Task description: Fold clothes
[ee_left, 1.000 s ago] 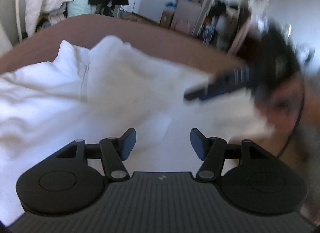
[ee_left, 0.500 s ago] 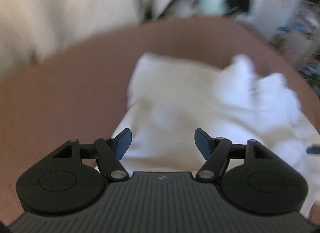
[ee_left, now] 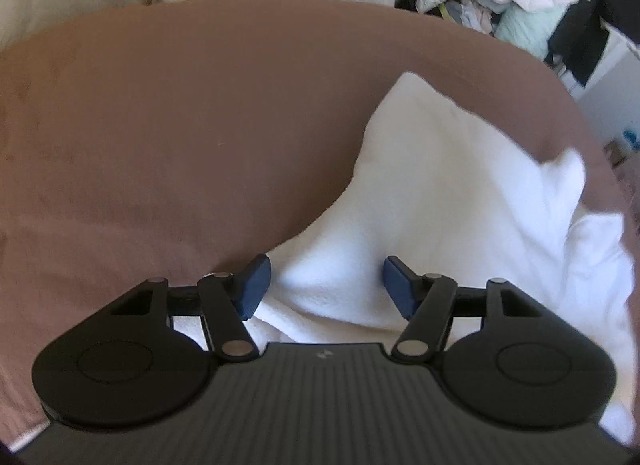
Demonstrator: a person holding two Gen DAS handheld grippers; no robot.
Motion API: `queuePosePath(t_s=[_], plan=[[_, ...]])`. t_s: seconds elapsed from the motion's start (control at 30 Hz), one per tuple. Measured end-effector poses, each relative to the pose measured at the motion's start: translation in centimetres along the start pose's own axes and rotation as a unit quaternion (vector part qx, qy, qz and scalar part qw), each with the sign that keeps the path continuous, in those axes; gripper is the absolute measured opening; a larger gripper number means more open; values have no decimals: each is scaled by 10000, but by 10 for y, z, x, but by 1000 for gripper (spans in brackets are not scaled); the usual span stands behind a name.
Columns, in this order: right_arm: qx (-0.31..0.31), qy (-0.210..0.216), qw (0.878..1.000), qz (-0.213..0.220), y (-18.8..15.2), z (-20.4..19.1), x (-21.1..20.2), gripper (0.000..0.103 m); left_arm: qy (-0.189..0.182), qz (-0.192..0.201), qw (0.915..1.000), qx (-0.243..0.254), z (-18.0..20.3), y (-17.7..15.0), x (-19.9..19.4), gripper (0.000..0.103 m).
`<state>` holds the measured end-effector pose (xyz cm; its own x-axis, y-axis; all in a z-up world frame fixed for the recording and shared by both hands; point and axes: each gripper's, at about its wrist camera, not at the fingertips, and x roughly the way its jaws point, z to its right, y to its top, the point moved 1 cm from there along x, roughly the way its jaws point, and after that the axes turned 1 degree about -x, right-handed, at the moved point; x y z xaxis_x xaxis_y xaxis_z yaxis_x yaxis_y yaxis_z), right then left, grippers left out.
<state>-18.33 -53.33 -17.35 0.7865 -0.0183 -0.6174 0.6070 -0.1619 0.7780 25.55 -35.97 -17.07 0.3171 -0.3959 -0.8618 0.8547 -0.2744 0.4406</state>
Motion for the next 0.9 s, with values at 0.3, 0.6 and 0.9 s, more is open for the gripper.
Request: queuePosePath(t_s=[0.3,0.6,0.9], plan=[[1675,727,9773,-1072,-41,24,-5,53,474,108,9946,919,27,-8,-6,66],[4774,1435,8649,-583,-45,86,3,91,104,115,9951,976,12,-7,0,67],[4560,251,8880,-530,-13,57,46,37,172,260,9972,682,-14,-4,10,77]])
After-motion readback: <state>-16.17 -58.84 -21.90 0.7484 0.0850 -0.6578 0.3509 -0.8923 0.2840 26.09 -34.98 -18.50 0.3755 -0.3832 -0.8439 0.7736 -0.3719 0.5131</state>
